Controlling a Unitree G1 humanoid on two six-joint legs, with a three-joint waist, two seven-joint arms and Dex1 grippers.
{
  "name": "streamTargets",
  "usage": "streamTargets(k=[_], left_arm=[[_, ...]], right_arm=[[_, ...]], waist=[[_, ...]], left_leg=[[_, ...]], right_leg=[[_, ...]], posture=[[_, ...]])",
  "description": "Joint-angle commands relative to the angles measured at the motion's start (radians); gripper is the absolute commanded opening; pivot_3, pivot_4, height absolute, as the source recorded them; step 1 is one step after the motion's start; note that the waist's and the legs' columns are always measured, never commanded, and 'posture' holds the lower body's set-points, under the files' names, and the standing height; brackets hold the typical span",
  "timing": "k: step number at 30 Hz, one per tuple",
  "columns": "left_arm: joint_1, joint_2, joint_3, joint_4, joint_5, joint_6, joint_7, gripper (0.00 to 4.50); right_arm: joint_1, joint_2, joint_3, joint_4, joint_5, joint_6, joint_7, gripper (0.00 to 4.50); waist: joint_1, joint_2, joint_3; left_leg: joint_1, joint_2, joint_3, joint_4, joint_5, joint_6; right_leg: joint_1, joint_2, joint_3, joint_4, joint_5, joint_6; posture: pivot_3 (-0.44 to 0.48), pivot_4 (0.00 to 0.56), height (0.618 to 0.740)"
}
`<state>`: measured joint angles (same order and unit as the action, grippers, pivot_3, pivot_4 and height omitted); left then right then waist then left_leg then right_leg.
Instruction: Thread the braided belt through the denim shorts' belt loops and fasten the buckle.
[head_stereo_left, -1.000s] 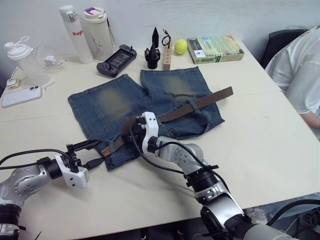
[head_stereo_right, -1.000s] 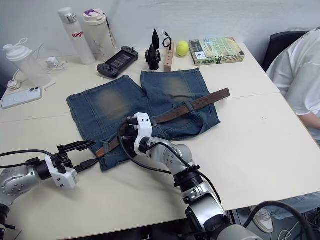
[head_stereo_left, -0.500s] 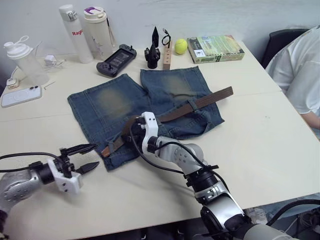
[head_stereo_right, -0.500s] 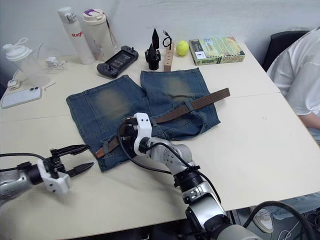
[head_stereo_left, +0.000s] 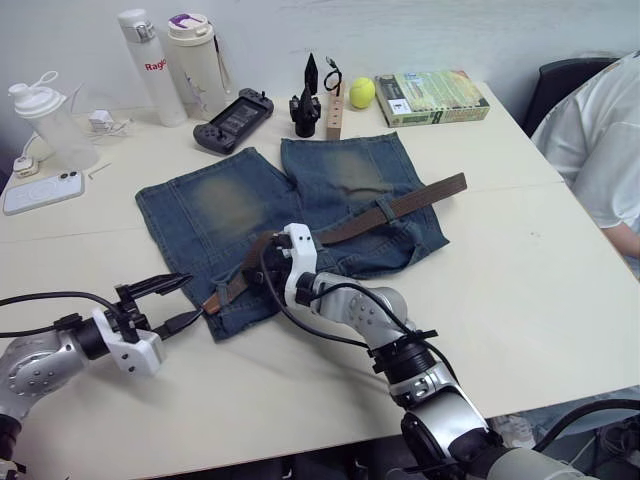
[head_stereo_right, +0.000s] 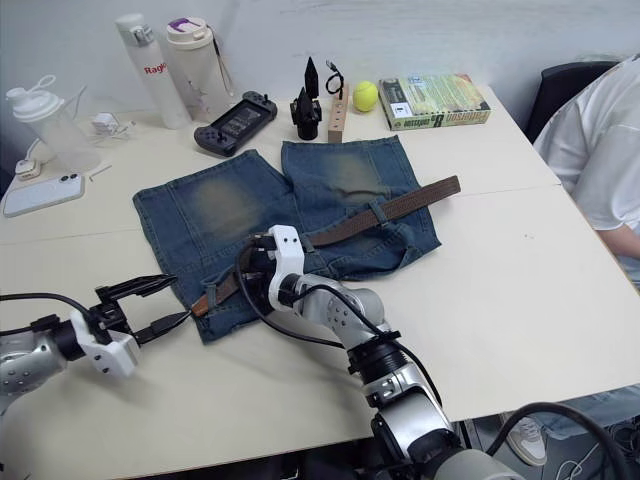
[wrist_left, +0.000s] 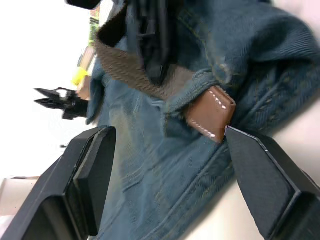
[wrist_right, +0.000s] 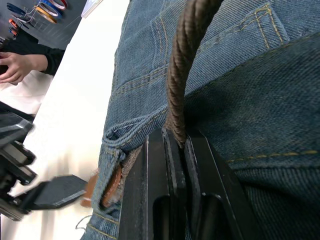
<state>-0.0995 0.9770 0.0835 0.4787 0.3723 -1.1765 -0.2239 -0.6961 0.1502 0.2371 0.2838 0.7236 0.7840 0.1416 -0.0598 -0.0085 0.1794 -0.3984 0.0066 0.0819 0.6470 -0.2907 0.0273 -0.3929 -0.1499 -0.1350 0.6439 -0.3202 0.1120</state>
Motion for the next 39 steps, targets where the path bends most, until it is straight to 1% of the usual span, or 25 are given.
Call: streamTargets(k=[1, 9, 17, 22, 25, 28, 29, 32, 39], left_arm=[[-0.005, 0.01, -0.01, -0.012, 0.002, -0.019, -0.005, 3.83], [-0.024, 0.01, -0.029, -0.001, 0.005, -0.037, -0.009, 3.83], [-0.042, 0.0, -0.017, 0.007, 0.079, 0.003, 0.02, 3.83], [-0.037, -0.005, -0.021, 0.002, 0.081, 0.004, 0.036, 3.83], [-0.031, -0.002, -0.021, -0.002, 0.086, -0.003, 0.043, 3.07], [-0.024, 0.003, -0.023, -0.003, 0.093, -0.008, 0.045, 1.7], [-0.023, 0.004, -0.026, -0.004, 0.096, -0.01, 0.044, 1.03], [-0.02, 0.003, -0.027, -0.009, 0.106, -0.01, 0.045, 0.01], [-0.023, 0.002, -0.034, -0.019, 0.14, -0.007, 0.053, 0.01]], right_arm=[[-0.032, 0.18, 0.007, 0.021, -0.007, 0.002, 0.005, 0.0], [-0.034, 0.181, 0.006, 0.023, -0.009, 0.0, 0.004, 0.0], [-0.036, 0.181, 0.006, 0.026, -0.008, 0.0, 0.007, 0.0], [-0.033, 0.181, 0.008, 0.022, -0.007, 0.002, 0.006, 0.0], [-0.033, 0.18, 0.008, 0.021, -0.008, 0.003, 0.007, 0.0], [-0.032, 0.179, 0.009, 0.02, -0.007, 0.005, 0.007, 0.0], [-0.033, 0.179, 0.009, 0.02, -0.007, 0.005, 0.007, 0.0], [-0.034, 0.18, 0.007, 0.023, -0.007, 0.004, 0.007, 0.0], [-0.03, 0.181, 0.002, 0.022, -0.003, 0.006, 0.002, 0.0]], waist=[[0.001, 0.0, 0.0], [0.001, 0.0, 0.0], [0.001, 0.0, 0.0], [0.001, 0.0, 0.0], [0.001, 0.0, 0.0], [0.001, 0.0, 0.0], [0.001, 0.0, 0.0], [0.002, 0.0, 0.0], [0.002, 0.0, 0.0]], left_leg=[[0.0, 0.0, 0.0, 0.0, 0.0, 0.0], [0.0, 0.0, 0.0, 0.0, 0.0, 0.0], [0.0, 0.0, 0.001, 0.0, 0.0, 0.0], [0.0, 0.0, 0.002, 0.0, 0.0, 0.0], [0.0, 0.001, 0.002, 0.0, 0.0, 0.0], [0.0, 0.001, 0.002, 0.0, 0.0, 0.0], [0.0, 0.001, 0.002, 0.0, 0.0, 0.0], [0.0, 0.001, 0.002, 0.0, 0.0, 0.0], [0.0, 0.001, 0.002, 0.0, 0.0, 0.0]], right_leg=[[0.0, 0.0, 0.0, 0.0, 0.0, 0.0], [0.0, 0.0, 0.0, 0.0, 0.0, 0.0], [0.0, 0.0, 0.0, 0.0, 0.0, 0.0], [0.0, 0.0, 0.0, 0.0, 0.0, 0.0], [0.0, 0.0, 0.0, 0.0, 0.0, 0.0], [-0.001, 0.0, 0.0, 0.0, 0.0, 0.0], [-0.001, 0.0, 0.0, 0.0, 0.0, 0.0], [-0.001, 0.0, 0.0, 0.0, 0.0, 0.0], [-0.001, 0.0, 0.0, 0.0, 0.0, 0.0]], posture=[[0.0, 0.15, 0.72], [0.0, 0.15, 0.72], [0.0, 0.15, 0.72], [0.0, 0.15, 0.72], [0.0, 0.15, 0.72], [0.0, 0.15, 0.72], [0.0, 0.15, 0.72], [0.0, 0.15, 0.72], [0.0, 0.15, 0.72]])
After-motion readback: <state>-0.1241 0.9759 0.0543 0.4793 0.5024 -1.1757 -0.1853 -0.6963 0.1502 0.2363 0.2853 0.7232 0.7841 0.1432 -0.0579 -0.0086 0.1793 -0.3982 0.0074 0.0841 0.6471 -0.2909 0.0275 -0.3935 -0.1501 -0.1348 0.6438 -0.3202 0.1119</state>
